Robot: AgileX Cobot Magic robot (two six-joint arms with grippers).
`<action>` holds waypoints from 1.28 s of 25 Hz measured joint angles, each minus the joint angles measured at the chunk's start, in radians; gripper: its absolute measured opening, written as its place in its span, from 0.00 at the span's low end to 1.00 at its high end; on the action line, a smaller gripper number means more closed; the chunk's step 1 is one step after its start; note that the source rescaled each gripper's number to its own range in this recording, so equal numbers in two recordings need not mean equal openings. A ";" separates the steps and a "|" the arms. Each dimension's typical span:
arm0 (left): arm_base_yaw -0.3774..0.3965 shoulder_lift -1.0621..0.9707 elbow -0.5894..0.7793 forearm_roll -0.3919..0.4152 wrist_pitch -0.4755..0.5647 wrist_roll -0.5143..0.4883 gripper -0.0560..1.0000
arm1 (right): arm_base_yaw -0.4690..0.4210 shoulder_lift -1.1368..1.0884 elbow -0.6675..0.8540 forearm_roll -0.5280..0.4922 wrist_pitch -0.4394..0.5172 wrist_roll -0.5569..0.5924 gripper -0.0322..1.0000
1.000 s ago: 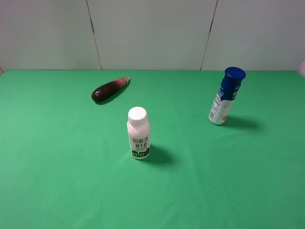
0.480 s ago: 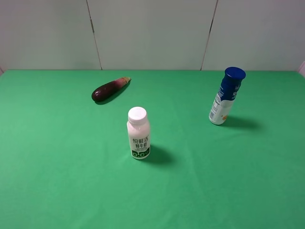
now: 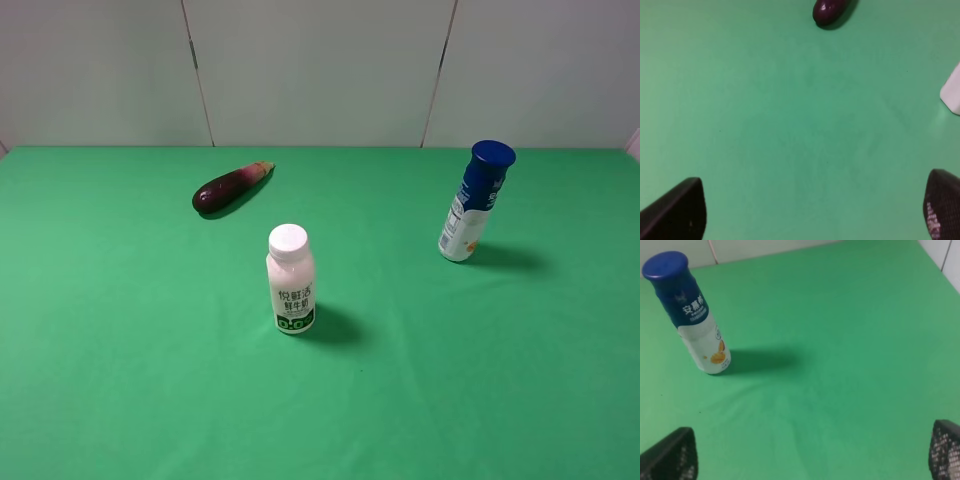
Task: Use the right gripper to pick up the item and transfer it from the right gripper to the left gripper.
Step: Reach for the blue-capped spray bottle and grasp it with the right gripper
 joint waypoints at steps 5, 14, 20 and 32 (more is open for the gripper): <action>0.000 0.000 0.000 0.000 0.000 0.000 0.73 | 0.000 0.000 0.000 -0.001 0.000 0.000 1.00; 0.000 0.000 0.000 0.000 0.000 0.000 0.73 | 0.000 0.038 -0.021 -0.019 -0.055 0.000 1.00; 0.000 0.000 0.000 0.000 0.000 0.000 0.73 | 0.000 0.334 -0.129 -0.018 -0.211 -0.016 1.00; 0.000 0.000 0.000 0.000 0.000 0.000 0.73 | 0.068 1.047 -0.500 -0.046 -0.222 -0.016 1.00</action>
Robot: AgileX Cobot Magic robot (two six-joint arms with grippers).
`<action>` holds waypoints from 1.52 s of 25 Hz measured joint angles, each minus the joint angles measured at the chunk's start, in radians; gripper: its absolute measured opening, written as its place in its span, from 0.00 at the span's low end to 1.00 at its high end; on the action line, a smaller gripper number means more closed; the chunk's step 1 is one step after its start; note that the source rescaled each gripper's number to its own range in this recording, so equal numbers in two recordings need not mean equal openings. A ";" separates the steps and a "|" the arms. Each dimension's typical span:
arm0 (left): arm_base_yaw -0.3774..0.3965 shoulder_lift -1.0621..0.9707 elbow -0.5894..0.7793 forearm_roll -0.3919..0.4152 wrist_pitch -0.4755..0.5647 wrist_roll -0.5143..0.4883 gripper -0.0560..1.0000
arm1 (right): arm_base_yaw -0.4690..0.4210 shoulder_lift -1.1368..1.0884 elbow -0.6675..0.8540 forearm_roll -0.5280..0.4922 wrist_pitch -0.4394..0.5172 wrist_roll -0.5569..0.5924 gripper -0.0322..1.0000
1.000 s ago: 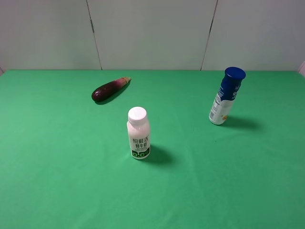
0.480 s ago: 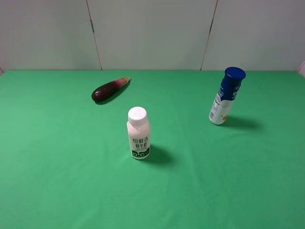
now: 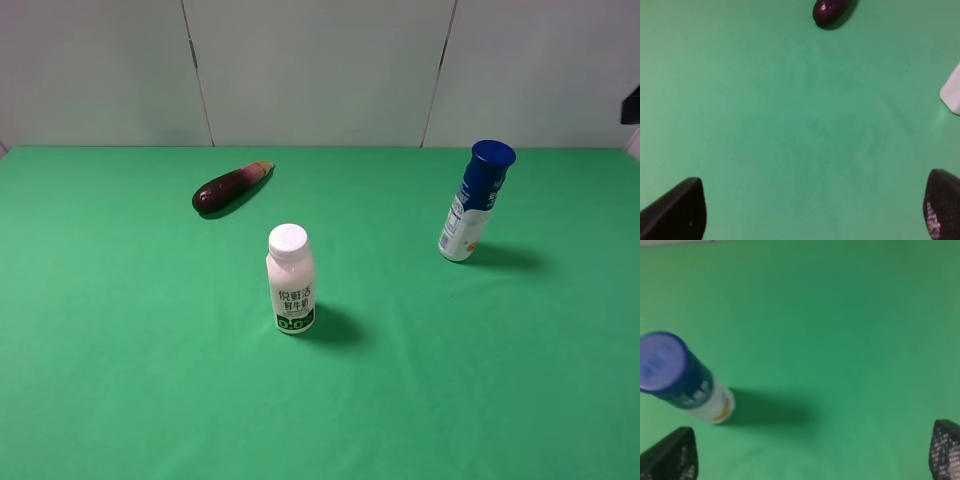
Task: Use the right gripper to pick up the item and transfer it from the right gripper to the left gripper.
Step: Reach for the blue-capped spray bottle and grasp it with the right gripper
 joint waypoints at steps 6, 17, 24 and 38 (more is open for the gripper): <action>0.000 0.000 0.000 0.000 0.000 0.000 0.73 | 0.132 0.205 -0.158 -0.055 0.031 0.058 1.00; 0.000 0.000 0.000 0.000 0.000 0.000 0.73 | 0.203 0.517 -0.427 0.045 0.166 0.057 1.00; 0.000 0.000 0.000 0.000 0.000 0.000 0.73 | 0.203 0.655 -0.472 0.074 0.199 0.058 1.00; 0.000 0.000 0.000 0.000 0.000 0.000 0.73 | 0.203 0.765 -0.472 0.097 0.202 0.065 1.00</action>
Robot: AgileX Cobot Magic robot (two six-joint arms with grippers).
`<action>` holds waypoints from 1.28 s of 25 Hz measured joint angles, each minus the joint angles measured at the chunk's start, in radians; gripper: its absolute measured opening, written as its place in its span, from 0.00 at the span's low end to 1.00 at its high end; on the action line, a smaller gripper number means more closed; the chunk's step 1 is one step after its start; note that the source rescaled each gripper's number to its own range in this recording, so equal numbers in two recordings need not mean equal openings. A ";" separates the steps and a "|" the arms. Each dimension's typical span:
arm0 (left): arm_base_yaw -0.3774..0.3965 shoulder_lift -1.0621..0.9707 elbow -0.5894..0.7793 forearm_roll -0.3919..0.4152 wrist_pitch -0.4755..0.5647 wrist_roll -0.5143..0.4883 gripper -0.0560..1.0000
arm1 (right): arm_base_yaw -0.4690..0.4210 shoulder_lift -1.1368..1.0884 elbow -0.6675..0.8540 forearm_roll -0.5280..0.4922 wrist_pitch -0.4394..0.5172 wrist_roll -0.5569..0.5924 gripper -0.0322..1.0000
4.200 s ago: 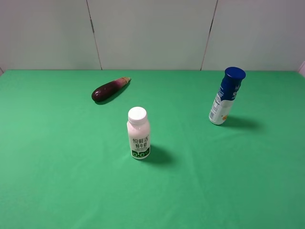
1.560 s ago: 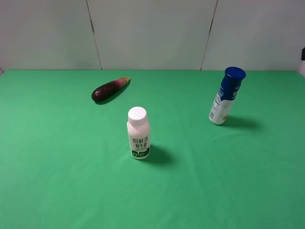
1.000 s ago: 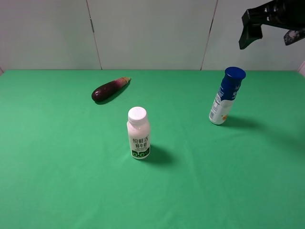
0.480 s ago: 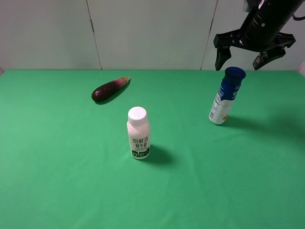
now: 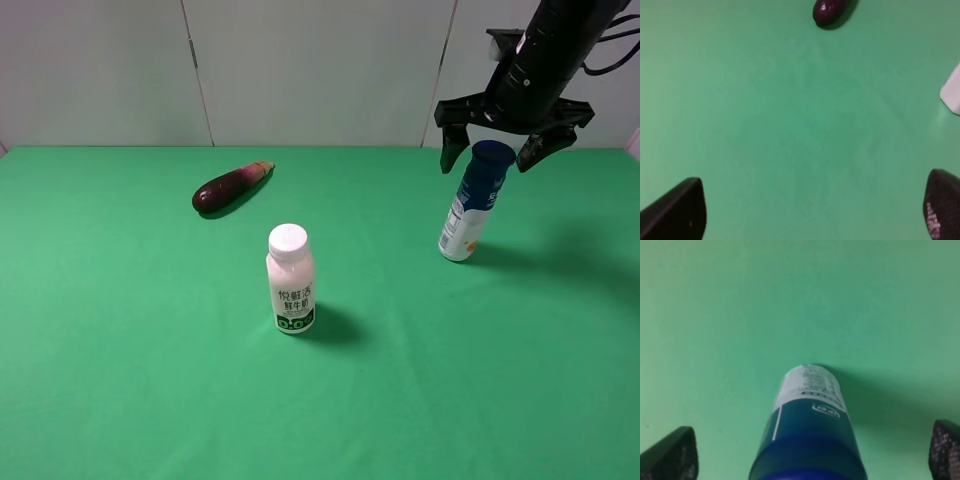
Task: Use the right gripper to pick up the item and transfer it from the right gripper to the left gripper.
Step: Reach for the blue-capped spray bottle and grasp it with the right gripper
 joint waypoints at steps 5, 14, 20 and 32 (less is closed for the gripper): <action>0.000 0.000 0.000 0.000 0.000 0.000 0.73 | 0.000 0.040 -0.001 0.003 0.020 0.010 1.00; 0.000 0.000 0.000 0.000 0.000 0.000 0.73 | 0.000 0.061 -0.001 0.009 0.023 0.015 1.00; 0.000 0.000 0.000 0.000 0.000 0.000 0.73 | 0.000 0.061 -0.001 0.009 0.023 0.018 1.00; 0.000 0.000 0.000 0.000 0.000 0.000 0.73 | 0.000 0.061 0.006 0.009 0.026 0.018 1.00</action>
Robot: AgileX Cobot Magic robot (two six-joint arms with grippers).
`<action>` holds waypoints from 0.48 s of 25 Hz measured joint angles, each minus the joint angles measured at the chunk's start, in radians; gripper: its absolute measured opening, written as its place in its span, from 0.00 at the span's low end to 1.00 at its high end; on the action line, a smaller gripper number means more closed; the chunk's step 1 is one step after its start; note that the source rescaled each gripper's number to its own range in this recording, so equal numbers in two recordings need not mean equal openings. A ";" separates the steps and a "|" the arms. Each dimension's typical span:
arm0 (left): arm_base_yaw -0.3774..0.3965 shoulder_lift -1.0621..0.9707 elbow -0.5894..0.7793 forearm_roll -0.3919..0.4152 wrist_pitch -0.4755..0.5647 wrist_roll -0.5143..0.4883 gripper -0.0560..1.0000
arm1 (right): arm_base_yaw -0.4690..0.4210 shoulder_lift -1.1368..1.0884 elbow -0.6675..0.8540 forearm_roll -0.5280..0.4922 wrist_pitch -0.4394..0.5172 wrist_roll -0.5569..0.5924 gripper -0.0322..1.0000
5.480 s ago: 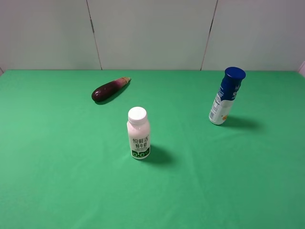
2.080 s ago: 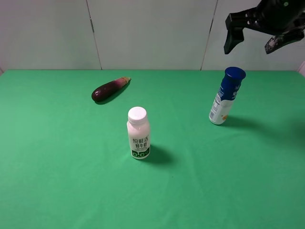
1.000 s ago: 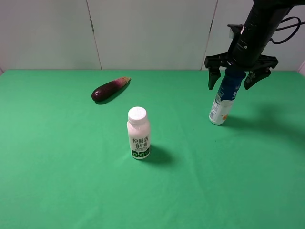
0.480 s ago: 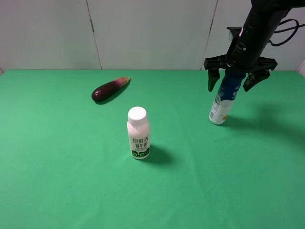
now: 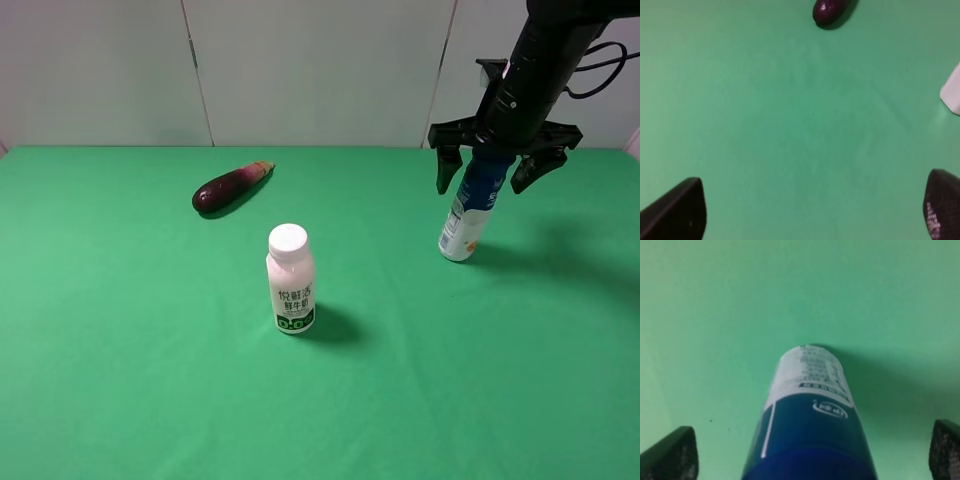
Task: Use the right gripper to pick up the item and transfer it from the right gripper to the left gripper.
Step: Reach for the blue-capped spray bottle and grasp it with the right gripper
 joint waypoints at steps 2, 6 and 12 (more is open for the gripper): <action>0.000 0.000 0.000 0.000 0.000 0.000 0.73 | 0.000 0.000 0.014 0.000 -0.005 0.000 1.00; 0.000 0.000 0.000 0.000 0.000 0.000 0.73 | 0.000 0.001 0.024 0.008 -0.029 0.001 1.00; 0.000 0.000 0.000 0.000 0.000 0.000 0.73 | 0.000 0.001 0.024 0.002 -0.040 0.003 0.06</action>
